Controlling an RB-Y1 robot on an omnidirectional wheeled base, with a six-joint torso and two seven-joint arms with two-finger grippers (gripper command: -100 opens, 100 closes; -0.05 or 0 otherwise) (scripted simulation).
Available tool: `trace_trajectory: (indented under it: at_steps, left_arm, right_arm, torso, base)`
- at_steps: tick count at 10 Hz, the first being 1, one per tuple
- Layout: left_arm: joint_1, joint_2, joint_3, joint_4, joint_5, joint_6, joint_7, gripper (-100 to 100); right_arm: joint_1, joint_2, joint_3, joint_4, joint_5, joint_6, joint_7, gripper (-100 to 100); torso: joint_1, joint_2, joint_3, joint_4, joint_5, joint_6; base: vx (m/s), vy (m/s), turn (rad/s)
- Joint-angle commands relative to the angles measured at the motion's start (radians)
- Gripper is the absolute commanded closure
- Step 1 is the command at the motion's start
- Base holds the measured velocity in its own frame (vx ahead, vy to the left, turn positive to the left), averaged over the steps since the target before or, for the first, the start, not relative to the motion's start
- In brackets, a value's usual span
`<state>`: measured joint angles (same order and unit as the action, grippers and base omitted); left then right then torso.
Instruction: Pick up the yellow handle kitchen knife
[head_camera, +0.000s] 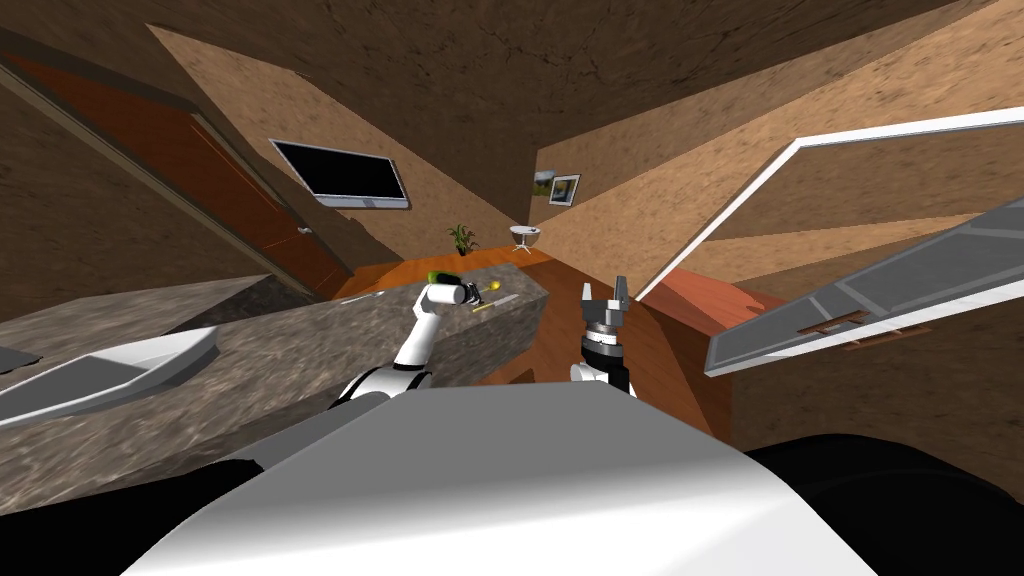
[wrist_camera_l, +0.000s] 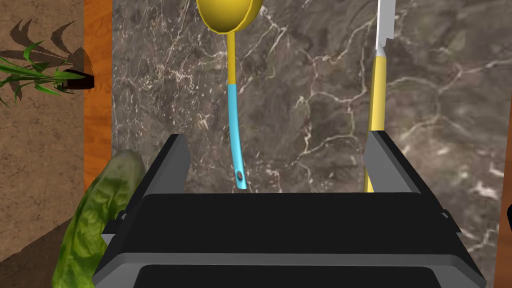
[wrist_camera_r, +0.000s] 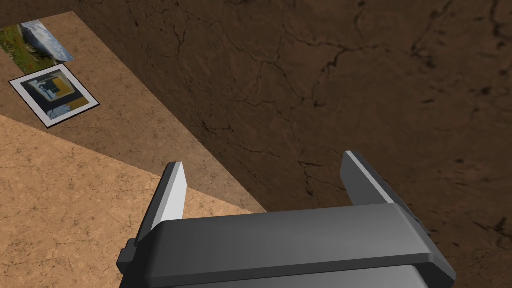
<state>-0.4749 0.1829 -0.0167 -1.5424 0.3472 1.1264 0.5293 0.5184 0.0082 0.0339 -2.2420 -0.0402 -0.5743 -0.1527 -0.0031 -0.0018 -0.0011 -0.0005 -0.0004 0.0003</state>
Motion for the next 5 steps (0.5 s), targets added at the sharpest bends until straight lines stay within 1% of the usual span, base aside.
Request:
trace_trajectory:
  at_steps: [1,2,3,4,5]
  left_arm:
    - [-0.013,0.003,0.001,0.015,0.003,0.05,0.015,-100]
    - [-0.013,0.003,0.001,0.015,0.003,0.061,0.015,-100]
    - [-0.038,0.008,0.001,0.05,0.006,0.098,0.041,-100]
    - [-0.038,0.008,0.001,0.05,0.006,0.123,0.041,-100]
    - [-0.038,0.008,0.001,0.05,0.006,0.13,0.041,-100]
  right_arm:
    - [0.0,0.0,0.0,0.0,0.0,0.0,0.0,0]
    - [0.0,0.0,0.0,0.0,0.0,0.0,0.0,0]
    - [0.0,0.0,0.0,0.0,0.0,0.0,0.0,0]
    - [0.0,0.0,0.0,0.0,0.0,0.0,0.0,0]
    - [0.0,0.0,0.0,0.0,0.0,0.0,0.0,0]
  torso:
    - [0.0,0.0,0.0,0.0,0.0,0.0]
    - [0.0,0.0,0.0,0.0,0.0,0.0]
    - [0.001,0.001,0.0,0.0,0.0,0.0]
    - [0.0,0.0,0.0,0.0,0.0,0.0]
    - [0.0,0.0,0.0,0.0,0.0,0.0]
  base:
    - [0.044,-0.04,-0.019]
    - [0.017,-0.019,0.004]
    - [0.034,-0.045,-0.043]
    - [0.04,-0.042,-0.017]
    - [0.019,-0.016,0.005]
